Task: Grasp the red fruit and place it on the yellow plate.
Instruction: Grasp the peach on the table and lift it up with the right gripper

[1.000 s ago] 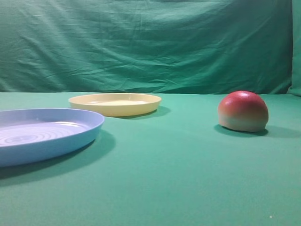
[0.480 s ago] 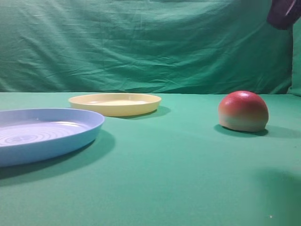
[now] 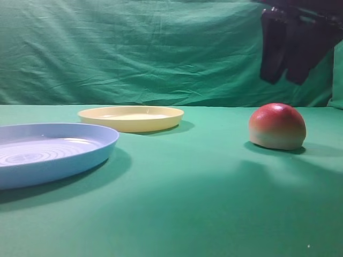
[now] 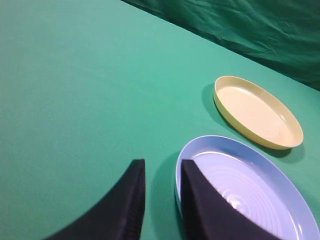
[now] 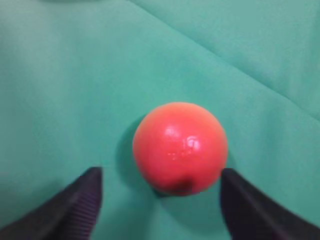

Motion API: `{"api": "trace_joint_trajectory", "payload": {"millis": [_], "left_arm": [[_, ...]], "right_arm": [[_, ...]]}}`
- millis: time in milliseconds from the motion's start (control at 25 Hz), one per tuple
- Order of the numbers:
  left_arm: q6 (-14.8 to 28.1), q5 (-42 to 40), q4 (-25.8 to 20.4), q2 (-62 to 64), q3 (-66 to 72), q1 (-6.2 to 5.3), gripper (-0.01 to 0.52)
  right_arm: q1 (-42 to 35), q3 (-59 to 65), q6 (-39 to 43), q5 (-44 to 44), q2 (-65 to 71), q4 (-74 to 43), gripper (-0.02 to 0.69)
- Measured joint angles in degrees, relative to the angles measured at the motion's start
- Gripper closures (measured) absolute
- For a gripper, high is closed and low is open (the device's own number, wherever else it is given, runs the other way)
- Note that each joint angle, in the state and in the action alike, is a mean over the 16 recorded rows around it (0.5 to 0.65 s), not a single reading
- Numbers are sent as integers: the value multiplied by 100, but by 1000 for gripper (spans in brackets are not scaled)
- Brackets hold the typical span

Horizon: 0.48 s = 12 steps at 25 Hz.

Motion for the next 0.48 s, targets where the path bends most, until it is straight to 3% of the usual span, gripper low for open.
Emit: {"api": "trace_joint_trajectory", "payload": {"millis": [160, 480], "left_arm": [[0, 0, 0, 0, 0, 0, 357], [0, 0, 0, 0, 0, 0, 357]], "right_arm": [[0, -7, 0, -200, 243, 0, 132], [53, -366, 0, -377, 508, 9, 348]]}}
